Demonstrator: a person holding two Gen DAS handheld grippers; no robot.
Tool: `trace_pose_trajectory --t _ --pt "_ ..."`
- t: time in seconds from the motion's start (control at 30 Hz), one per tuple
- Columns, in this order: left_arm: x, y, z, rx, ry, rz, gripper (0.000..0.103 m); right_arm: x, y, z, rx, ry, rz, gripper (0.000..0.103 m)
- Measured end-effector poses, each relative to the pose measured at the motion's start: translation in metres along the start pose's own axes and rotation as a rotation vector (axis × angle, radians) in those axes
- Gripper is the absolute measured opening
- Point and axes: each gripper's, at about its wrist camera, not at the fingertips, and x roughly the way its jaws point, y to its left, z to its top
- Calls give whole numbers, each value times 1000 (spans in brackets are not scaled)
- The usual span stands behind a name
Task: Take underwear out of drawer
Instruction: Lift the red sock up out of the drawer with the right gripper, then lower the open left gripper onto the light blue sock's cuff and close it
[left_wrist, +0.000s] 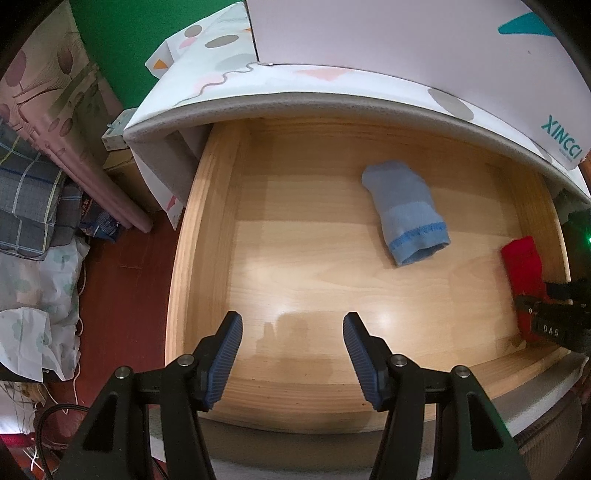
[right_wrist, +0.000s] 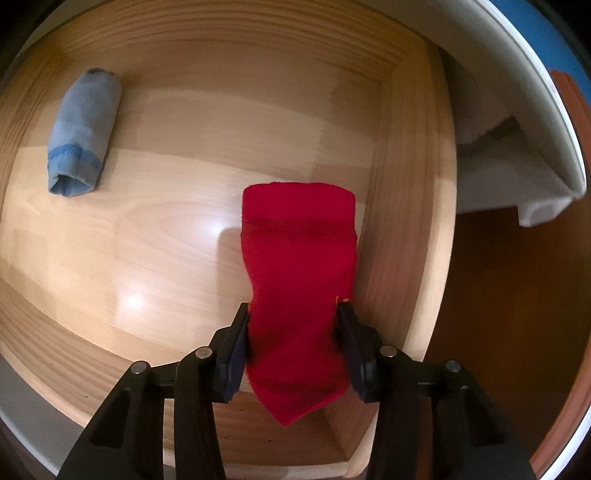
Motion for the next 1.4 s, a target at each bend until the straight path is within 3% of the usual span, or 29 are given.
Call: trace_pose_trajectory --t 0.17,0.33,0.47,0.6,0.8,1.17,1.27,1.4 --pt "2 1 1 -2 13 -35 58 5 5 -10 19 10 13 43" --pt "-1 -7 6 49 -14 -127 58 9 -3 -20 27 -13 30 43" --pt "-4 -19 14 89 -53 -137 58 26 7 -24 20 -14 27 43" --pt "-3 -43 25 159 -85 -138 58 9 7 -19 23 -18 36 44" --pt "10 -69 35 202 -63 -151 58 9 1 -29 20 -23 42 44" --pt "20 -76 44 208 -42 -167 58 15 4 -37 24 -25 53 45" --pt "19 -80 44 272 -45 -163 58 24 10 -37 25 -25 54 45" --pt "11 -86 37 462 -108 -126 58 28 12 -38 26 -25 56 46"
